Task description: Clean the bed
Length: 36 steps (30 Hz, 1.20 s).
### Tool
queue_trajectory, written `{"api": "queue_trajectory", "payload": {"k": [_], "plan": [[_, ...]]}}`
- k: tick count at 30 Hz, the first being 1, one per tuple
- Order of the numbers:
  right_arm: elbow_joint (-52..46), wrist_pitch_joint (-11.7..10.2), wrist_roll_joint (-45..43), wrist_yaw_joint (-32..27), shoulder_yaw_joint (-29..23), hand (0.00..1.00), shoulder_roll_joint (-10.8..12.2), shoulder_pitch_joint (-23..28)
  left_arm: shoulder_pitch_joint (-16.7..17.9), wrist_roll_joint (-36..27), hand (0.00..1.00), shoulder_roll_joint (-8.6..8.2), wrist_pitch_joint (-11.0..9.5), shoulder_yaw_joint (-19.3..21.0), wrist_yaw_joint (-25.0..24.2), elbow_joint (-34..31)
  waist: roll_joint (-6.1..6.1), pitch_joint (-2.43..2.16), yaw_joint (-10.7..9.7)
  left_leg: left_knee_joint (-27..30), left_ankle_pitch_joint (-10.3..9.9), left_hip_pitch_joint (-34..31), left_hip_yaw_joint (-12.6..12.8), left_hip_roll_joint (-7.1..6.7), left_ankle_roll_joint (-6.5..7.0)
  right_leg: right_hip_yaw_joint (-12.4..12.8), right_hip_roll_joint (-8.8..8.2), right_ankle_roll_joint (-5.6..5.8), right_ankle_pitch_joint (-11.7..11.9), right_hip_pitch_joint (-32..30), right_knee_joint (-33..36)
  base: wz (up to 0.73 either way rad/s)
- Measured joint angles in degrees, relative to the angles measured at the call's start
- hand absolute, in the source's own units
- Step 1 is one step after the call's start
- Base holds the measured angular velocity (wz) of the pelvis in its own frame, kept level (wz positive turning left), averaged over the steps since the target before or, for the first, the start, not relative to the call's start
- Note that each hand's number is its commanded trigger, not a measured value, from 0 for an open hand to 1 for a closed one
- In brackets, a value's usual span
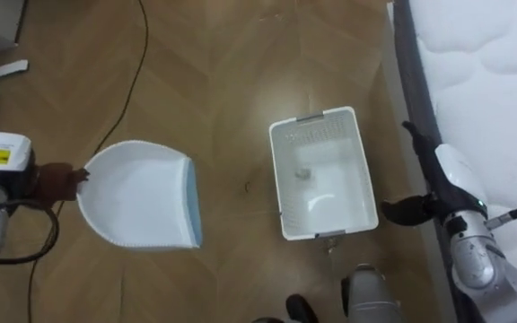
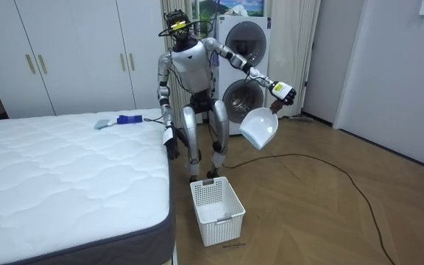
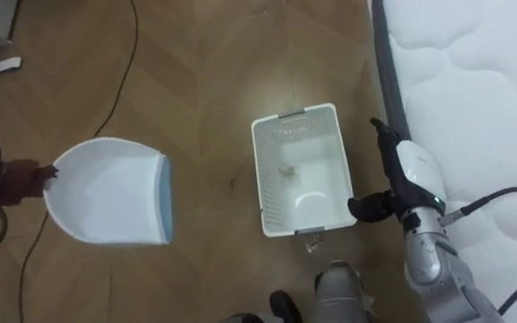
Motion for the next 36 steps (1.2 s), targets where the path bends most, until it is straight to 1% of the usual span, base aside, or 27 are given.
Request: {"api": "queue_trajectory", "payload": {"k": [4, 7, 8, 13, 14, 15, 16, 17, 18, 19, 20, 21, 22, 23, 24, 25, 26, 27, 28, 29, 30, 31, 32, 34, 36], "plan": [[-0.6, 0.0, 0.1, 1.1, 0.2, 0.0, 0.0, -0.2, -0.2, -1.7, 1.0, -0.01, 0.1, 0.0, 0.0, -0.1, 0.25, -0.01, -0.1, -0.6, 0.0, 0.9, 1.2, 0.02, -0.05, 1.0, 0.21, -0.03, -0.1, 0.0, 0.1, -0.15], [-0.8, -0.2, 0.1, 1.5, 0.2, 0.0, -0.1, -0.6, -0.2, -1.7, 1.0, -0.02, 0.1, 0.0, 0.0, -0.3, 0.95, 0.06, -0.8, -0.6, 0.0, 0.9, 1.3, 0.03, -0.04, 1.2, 0.27, 0.05, -0.1, 0.0, 0.1, -0.01], [-0.8, -0.3, 0.1, 1.5, 0.2, 0.0, -0.1, -0.5, -0.2, -1.8, 1.0, -0.04, 0.1, 0.0, 0.1, -0.4, 1.16, 0.02, -1.0, -0.6, 0.0, 0.9, 1.4, 0.01, -0.04, 1.2, 0.25, 0.1, -0.1, 0.0, 0.1, 0.0], [-0.9, -0.7, 0.4, 1.1, 0.3, 0.0, -0.1, -0.3, -0.2, -2.9, 1.0, -0.05, 0.1, 0.0, 3.3, -1.7, 1.14, 0.03, -1.1, -0.5, 0.0, 1.0, 1.3, -0.03, -0.05, 1.1, 0.16, 0.04, -0.2, 0.0, 0.3, 0.01], [-0.9, -0.7, 0.4, 1.0, 0.3, 0.0, -0.1, -0.3, -0.2, -3.0, 1.0, -0.1, 0.1, 0.0, 4.5, -1.9, 1.14, 0.03, -1.0, -0.4, 0.0, 1.0, 1.2, -0.02, -0.05, 1.3, 0.28, 0.04, -0.2, 0.1, 0.3, -0.12], [-0.9, -0.8, 0.5, 0.7, 0.3, 0.0, -0.1, -0.3, 0.4, -3.0, 1.0, -0.1, 0.1, 0.1, 5.6, -2.5, 1.07, 0.04, -0.6, -0.4, 0.0, 1.1, 1.0, 0.05, -0.08, 2.0, 0.86, 0.23, 0.0, 0.1, 0.0, -0.17], [-0.8, -0.8, 0.6, 0.7, 0.3, 0.0, -0.1, -0.2, 0.9, -3.0, 1.0, -0.09, 0.1, 0.3, 6.1, -3.1, 1.07, 0.04, -0.5, -0.4, 0.0, 1.2, 0.7, 0.04, -0.11, 2.3, 1.08, 0.25, 0.1, 0.2, -0.2, -0.25], [-0.9, -0.9, 0.8, 0.7, 0.3, 0.0, 0.0, -0.1, 1.9, -3.0, 1.0, -0.09, 0.1, 0.5, 7.3, -3.7, 0.84, 0.13, -0.4, -0.4, -0.2, 1.6, 0.2, -0.11, -0.34, 3.0, 1.51, 0.31, 0.1, 0.4, -0.3, -0.38], [-1.1, -0.9, 1.0, 0.7, 0.3, 0.0, 0.0, 0.2, 3.1, -3.3, 1.0, -0.11, 0.0, 0.8, 8.4, -4.8, 0.17, 0.21, 0.5, -0.5, -0.5, 2.1, -1.8, -0.83, -0.88, 4.4, 2.44, 0.42, 0.2, 0.5, -0.3, -0.48], [-1.1, -0.9, 1.1, 0.7, 0.5, 0.0, 0.0, 0.3, 3.8, -3.6, 1.0, -0.11, -0.1, 0.9, 9.1, -5.4, -0.25, 0.2, 1.1, -0.5, -0.6, 2.3, -3.2, -0.99, -1.17, 5.2, 3.12, 0.45, 0.3, 0.6, -0.3, -0.75], [-1.1, -0.7, 1.5, 0.7, 1.3, 0.0, 0.0, 0.4, 6.1, -4.0, 1.0, -0.31, -0.5, 2.0, 10.4, -7.1, -0.89, 0.14, 2.3, -0.5, -1.2, 2.9, -5.6, -1.4, -2.02, 6.8, 4.14, 0.52, 0.6, 1.0, -0.7, -0.88], [-1.1, -0.7, 2.4, 0.8, 2.5, 0.0, 0.0, 0.5, 9.5, -4.0, 1.0, -0.29, -1.1, 3.7, 11.8, -9.8, -1.82, 0.02, 2.9, -0.5, -1.3, 3.4, -8.8, -2.06, -2.18, 8.2, 5.17, 0.47, 1.1, 1.4, -1.4, -0.92], [-1.1, -0.7, 2.7, 0.8, 2.6, 0.0, 0.0, 0.6, 10.9, -4.0, 1.0, -0.37, -1.5, 4.4, 12.1, -10.9, -2.26, 0.02, 3.7, -0.5, -1.4, 3.9, -10.3, -2.18, -2.4, 9.1, 5.91, 0.54, 1.3, 1.9, -1.8, -0.95], [-1.1, -0.4, 2.9, 0.8, 2.6, 0.0, 0.3, 1.4, 13.7, -3.9, 1.0, -0.63, -2.2, 5.6, 12.5, -13.3, -2.91, -0.24, 4.8, -0.6, -1.7, 4.7, -13.2, -2.09, -2.79, 9.8, 7.18, 0.33, 2.1, 3.1, -3.3, -0.8], [-0.9, 0.6, 3.4, 0.8, 2.2, 0.0, 0.5, 2.7, 16.2, -3.9, 1.0, -1.03, -3.2, 7.3, 12.9, -15.4, -3.3, -0.53, 5.3, -0.6, -1.7, 5.5, -15.5, -1.85, -2.82, 10.0, 8.11, 0.21, 2.9, 4.8, -5.4, -0.68], [-0.8, 0.6, 3.5, 0.8, 1.9, 0.0, 0.6, 3.4, 17.5, -3.8, 1.0, -1.29, -3.7, 8.4, 13.1, -16.4, -3.49, -0.63, 5.4, -0.8, -1.7, 6.0, -16.3, -1.74, -2.82, 10.0, 8.57, 0.23, 3.3, 5.6, -6.4, -0.45], [-0.5, 0.6, 4.5, 0.8, 1.7, 0.0, 0.6, 4.5, 19.7, -3.4, 1.0, -1.47, -4.1, 10.4, 13.3, -18.6, -4.2, -1.01, 5.5, -1.4, -1.7, 7.2, -16.5, -1.2, -2.83, 10.3, 9.23, 0.23, 3.9, 7.1, -8.1, -0.33], [-0.3, 0.6, 5.0, 0.8, 0.8, 0.0, 0.8, 5.7, 21.4, -2.7, 1.0, -1.58, -4.2, 11.9, 13.6, -20.7, -4.65, -1.25, 5.5, -2.4, -1.7, 8.7, -16.2, -0.63, -2.94, 10.3, 9.96, 0.35, 4.5, 8.9, -9.8, -0.3], [-0.3, 0.6, 5.2, 0.8, 0.0, 0.0, 1.0, 6.5, 22.1, -2.7, 1.0, -1.56, -4.3, 12.4, 13.7, -21.9, -4.93, -1.42, 5.5, -3.0, -1.7, 9.7, -16.1, -0.41, -2.94, 10.2, 10.16, 0.4, 4.7, 9.8, -10.6, -0.21], [-0.4, 1.0, 5.3, 0.5, -1.4, 0.0, 1.3, 7.9, 24.0, -2.7, 1.0, -1.55, -4.6, 14.0, 14.3, -24.6, -5.24, -1.63, 5.6, -3.8, -1.8, 11.4, -15.7, 0.08, -2.99, 10.4, 10.77, 0.61, 5.1, 11.9, -12.3, -0.23], [-0.5, 1.7, 5.4, 0.4, -2.7, 0.0, 1.6, 9.0, 25.7, -2.8, 1.0, -1.56, -4.9, 15.5, 15.4, -26.9, -5.59, -1.82, 5.8, -4.9, -1.8, 13.1, -15.7, 0.28, -2.98, 10.6, 10.98, 0.71, 5.6, 13.7, -13.9, -0.25], [-0.5, 1.9, 5.5, 0.3, -3.1, 0.0, 1.6, 9.4, 26.5, -3.0, 1.0, -1.57, -4.9, 16.1, 16.0, -27.9, -5.72, -1.91, 5.8, -5.4, -1.8, 14.0, -15.7, 0.31, -2.98, 10.8, 11.07, 0.83, 5.8, 14.5, -14.5, -0.29], [-0.8, 2.5, 5.8, 0.1, -4.1, 0.0, 1.6, 10.3, 27.6, -3.6, 1.0, -1.58, -5.0, 16.6, 16.6, -29.6, -5.96, -2.1, 5.8, -6.7, -1.8, 15.8, -15.7, 0.27, -2.98, 11.5, 11.34, 1.17, 6.0, 16.0, -15.5, -0.29], [-1.7, 3.0, 5.8, -0.3, -5.7, 0.0, 2.0, 12.0, 29.2, -4.7, 1.0, -1.73, -5.3, 16.9, 16.6, -32.7, -6.11, -2.17, 5.8, -8.1, -1.8, 18.0, -15.8, 0.28, -2.98, 12.3, 11.65, 1.68, 6.5, 18.1, -17.3, -0.23], [-4.1, 3.1, 5.6, -0.3, -7.3, 0.0, 2.9, 15.9, 31.7, -4.4, 1.0, -2.56, -6.1, 17.2, 16.7, -36.9, -6.83, -2.47, 5.5, -9.5, -1.8, 21.1, -15.9, 0.17, -2.96, 12.9, 11.64, 2.1, 6.8, 21.0, -18.7, -0.17]]}}
